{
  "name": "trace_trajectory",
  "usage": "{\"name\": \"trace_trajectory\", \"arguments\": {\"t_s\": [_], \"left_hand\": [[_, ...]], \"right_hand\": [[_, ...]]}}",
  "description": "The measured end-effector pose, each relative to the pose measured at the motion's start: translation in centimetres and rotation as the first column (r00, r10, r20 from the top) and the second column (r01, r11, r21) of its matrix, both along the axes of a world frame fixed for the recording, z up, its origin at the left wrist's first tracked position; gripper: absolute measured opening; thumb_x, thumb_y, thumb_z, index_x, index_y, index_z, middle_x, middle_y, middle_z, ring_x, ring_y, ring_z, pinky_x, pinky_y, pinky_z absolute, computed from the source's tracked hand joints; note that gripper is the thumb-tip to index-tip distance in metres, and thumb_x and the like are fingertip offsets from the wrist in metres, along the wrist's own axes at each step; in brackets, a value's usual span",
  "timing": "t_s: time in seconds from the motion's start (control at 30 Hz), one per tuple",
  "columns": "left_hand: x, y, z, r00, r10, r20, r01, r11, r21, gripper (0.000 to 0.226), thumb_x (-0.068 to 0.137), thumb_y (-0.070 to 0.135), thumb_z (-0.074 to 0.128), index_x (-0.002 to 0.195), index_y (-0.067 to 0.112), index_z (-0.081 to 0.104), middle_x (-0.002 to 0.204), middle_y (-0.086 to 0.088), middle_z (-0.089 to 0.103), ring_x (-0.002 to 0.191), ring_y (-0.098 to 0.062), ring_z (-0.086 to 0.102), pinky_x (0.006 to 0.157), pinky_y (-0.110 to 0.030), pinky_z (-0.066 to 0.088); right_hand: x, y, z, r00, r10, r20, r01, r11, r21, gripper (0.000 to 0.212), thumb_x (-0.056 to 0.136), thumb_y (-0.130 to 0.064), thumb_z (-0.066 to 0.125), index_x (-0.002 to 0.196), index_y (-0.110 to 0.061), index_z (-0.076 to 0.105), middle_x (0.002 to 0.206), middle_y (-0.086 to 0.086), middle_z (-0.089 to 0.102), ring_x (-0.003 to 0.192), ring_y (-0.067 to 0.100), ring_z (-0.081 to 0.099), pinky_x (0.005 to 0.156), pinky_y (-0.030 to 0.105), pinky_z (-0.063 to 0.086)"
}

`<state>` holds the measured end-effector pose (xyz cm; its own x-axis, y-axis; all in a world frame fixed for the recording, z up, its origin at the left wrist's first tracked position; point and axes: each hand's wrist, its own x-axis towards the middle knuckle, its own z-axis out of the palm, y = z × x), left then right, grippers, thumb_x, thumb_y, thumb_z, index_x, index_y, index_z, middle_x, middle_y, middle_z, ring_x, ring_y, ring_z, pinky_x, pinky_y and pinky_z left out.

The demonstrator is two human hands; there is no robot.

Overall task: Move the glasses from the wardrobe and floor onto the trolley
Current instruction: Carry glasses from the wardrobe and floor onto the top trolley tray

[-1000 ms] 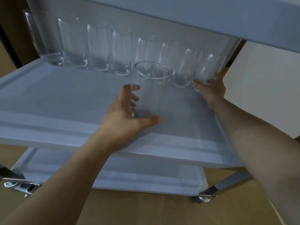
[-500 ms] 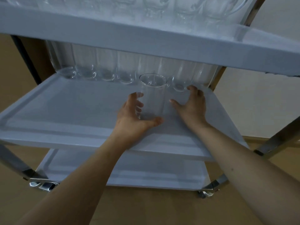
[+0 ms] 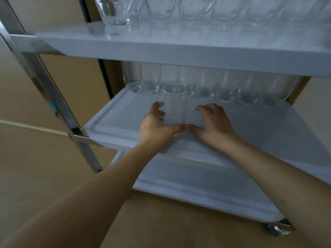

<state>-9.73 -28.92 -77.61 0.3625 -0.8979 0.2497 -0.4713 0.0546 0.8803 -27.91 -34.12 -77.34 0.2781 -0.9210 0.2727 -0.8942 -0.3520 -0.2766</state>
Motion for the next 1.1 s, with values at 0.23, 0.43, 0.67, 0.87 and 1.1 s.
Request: {"name": "trace_trajectory", "arguments": {"t_s": [0.23,0.43,0.67,0.87,1.1], "left_hand": [[7.6,1.7,-0.2,0.986,0.164,0.021,-0.164,0.986,0.003,0.099,0.052,0.052,0.094,0.136,0.032,0.046,0.105,0.015,0.058,0.097,-0.007,0.059,0.089,-0.041,0.056],[10.0,1.4,-0.4,0.966,0.25,-0.067,-0.25,0.968,0.007,0.094,0.058,0.048,0.094,0.138,0.033,0.046,0.109,0.016,0.058,0.101,-0.003,0.058,0.092,-0.041,0.057],[11.8,-2.6,-0.6,0.961,0.271,-0.049,-0.272,0.962,-0.016,0.095,0.062,0.04,0.095,0.141,0.03,0.044,0.116,0.009,0.058,0.102,-0.013,0.061,0.093,-0.043,0.056],[14.0,-7.7,-1.0,0.956,0.291,0.046,-0.29,0.956,-0.031,0.093,0.062,0.04,0.095,0.138,0.021,0.044,0.11,0.007,0.058,0.107,-0.02,0.061,0.089,-0.035,0.053],[15.9,-12.1,-1.2,0.958,0.286,0.032,-0.285,0.958,-0.04,0.089,0.06,0.041,0.096,0.133,0.023,0.047,0.117,0.002,0.062,0.104,-0.017,0.062,0.076,-0.02,0.048]], "right_hand": [[8.4,-1.6,0.3,0.982,0.189,0.011,-0.189,0.981,0.042,0.061,0.09,-0.054,0.062,0.141,-0.022,0.051,0.142,0.008,0.045,0.134,0.032,0.037,0.11,0.038,0.035],[12.2,-3.0,-1.1,0.956,0.285,-0.065,-0.274,0.951,0.143,0.059,0.092,-0.062,0.053,0.139,-0.025,0.054,0.142,0.01,0.05,0.136,0.032,0.041,0.112,0.04,0.035],[12.6,-3.8,-3.4,0.961,0.271,-0.054,-0.266,0.96,0.085,0.056,0.095,-0.062,0.042,0.143,-0.035,0.046,0.153,0.004,0.04,0.143,0.026,0.032,0.117,0.038,0.022],[12.6,-3.7,-3.4,0.964,0.264,-0.04,-0.26,0.963,0.076,0.054,0.094,-0.06,0.043,0.143,-0.037,0.046,0.153,0.001,0.037,0.143,0.024,0.031,0.118,0.038,0.022],[12.5,-3.6,-3.6,0.965,0.26,-0.034,-0.258,0.964,0.056,0.056,0.092,-0.062,0.038,0.142,-0.038,0.046,0.152,-0.003,0.037,0.142,0.02,0.03,0.117,0.035,0.019]]}}
